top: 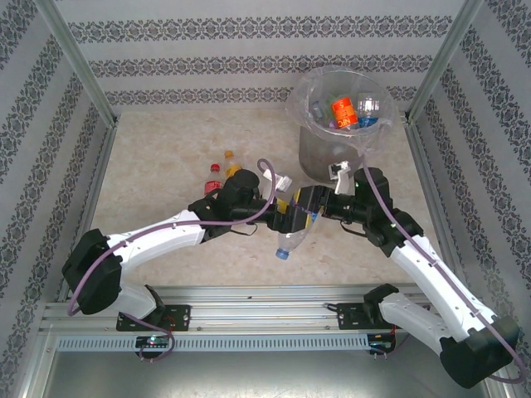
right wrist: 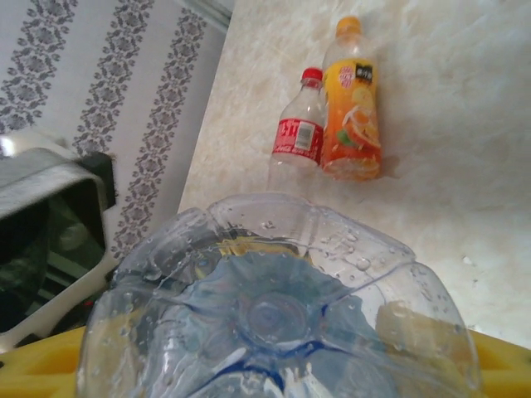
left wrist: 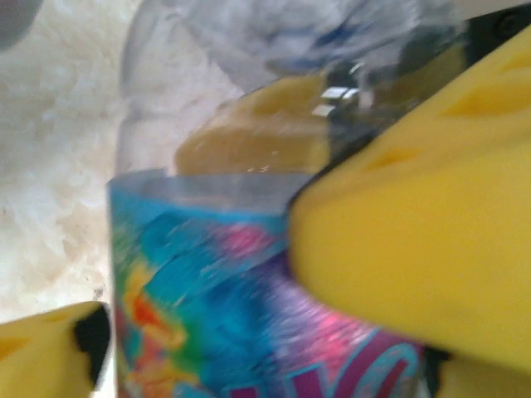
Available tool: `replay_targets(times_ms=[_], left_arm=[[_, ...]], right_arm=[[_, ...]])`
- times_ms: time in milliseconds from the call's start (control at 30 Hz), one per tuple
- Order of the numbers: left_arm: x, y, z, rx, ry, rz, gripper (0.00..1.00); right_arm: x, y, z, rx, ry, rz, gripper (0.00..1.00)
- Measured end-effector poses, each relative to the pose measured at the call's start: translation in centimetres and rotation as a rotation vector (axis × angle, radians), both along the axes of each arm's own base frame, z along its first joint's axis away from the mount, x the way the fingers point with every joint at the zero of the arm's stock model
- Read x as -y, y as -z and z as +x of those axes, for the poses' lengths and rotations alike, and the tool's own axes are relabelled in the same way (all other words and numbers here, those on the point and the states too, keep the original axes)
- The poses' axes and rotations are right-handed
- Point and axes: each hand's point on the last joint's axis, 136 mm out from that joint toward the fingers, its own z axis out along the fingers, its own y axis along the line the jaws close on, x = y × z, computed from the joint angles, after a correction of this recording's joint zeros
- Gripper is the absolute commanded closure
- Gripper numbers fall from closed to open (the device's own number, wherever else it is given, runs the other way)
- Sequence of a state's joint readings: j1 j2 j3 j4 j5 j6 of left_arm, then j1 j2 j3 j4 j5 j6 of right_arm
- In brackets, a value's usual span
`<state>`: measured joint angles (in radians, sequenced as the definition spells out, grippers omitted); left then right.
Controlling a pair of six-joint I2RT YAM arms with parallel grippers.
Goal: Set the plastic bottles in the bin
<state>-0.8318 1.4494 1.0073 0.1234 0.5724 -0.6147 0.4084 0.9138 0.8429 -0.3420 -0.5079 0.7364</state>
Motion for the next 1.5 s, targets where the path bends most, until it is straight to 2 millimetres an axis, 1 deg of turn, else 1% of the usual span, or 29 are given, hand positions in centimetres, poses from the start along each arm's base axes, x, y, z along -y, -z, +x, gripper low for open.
replay_targets(times_ms=[67,133,267,367,433,467,567,667,767,867,967,1067,1167,1267,1300,1400,1500], left_arm=[[0.0,-0.9,0.3,0.018,-0.014,-0.018,0.0],[-0.2,-2.4,0.6,0.049,-0.034,-0.036,0.0],[-1.6,-5.2,0.8,0.111,-0.097,-0.06,0.0],[-3.0,-7.0,0.8,0.149,-0.149,-0.065,0.0],[-3.9,-7.5,1.0,0.17,-0.183,-0.049,0.0],[-4.4,-7.5,1.2,0.178,-0.203,-0.034,0.0],[-5.8,-6.8,1.7,0.18,-0.255,0.024,0.0],[-6.6,-5.7,2.0,0.166,-0.281,0.077,0.0],[-7.1,-4.7,2.1,0.153,-0.295,0.119,0.0],[-7.4,-4.2,2.0,0.148,-0.299,0.143,0.0],[-7.6,-3.9,2.1,0.145,-0.305,0.157,0.0],[-7.7,-3.7,2.1,0.143,-0.306,0.163,0.0],[-7.7,-3.6,2.0,0.141,-0.305,0.169,0.0],[-7.8,-3.5,2.0,0.138,-0.304,0.174,0.0],[-7.8,-3.4,2.0,0.136,-0.304,0.176,0.0],[-7.8,-3.3,1.9,0.134,-0.303,0.179,0.0],[-7.8,-3.3,1.9,0.134,-0.303,0.18,0.0]], right_arm=[[0.8,-2.0,0.8,0.044,0.031,-0.021,0.42],[1.8,-3.8,1.7,0.082,0.067,-0.04,0.42],[5.1,-9.1,4.6,0.2,0.187,-0.089,0.41],[7.0,-12.6,6.7,0.291,0.26,-0.151,0.41],[7.9,-14.0,7.8,0.326,0.29,-0.196,0.41],[8.4,-14.7,8.7,0.344,0.311,-0.224,0.4],[9.9,-16.0,11.4,0.378,0.371,-0.288,0.41],[11.8,-16.4,14.0,0.373,0.438,-0.322,0.41],[13.9,-16.2,16.8,0.352,0.503,-0.336,0.42],[16.0,-16.4,19.1,0.335,0.565,-0.322,0.42],[17.9,-16.6,20.7,0.313,0.617,-0.286,0.42],[19.5,-17.3,21.9,0.314,0.663,-0.247,0.42],[21.3,-17.2,23.3,0.302,0.706,-0.228,0.42],[22.2,-16.0,24.4,0.271,0.725,-0.22,0.41],[22.4,-15.3,24.8,0.253,0.726,-0.219,0.4],[22.1,-13.8,25.6,0.218,0.703,-0.212,0.38],[21.7,-12.6,25.8,0.193,0.676,-0.204,0.33]])
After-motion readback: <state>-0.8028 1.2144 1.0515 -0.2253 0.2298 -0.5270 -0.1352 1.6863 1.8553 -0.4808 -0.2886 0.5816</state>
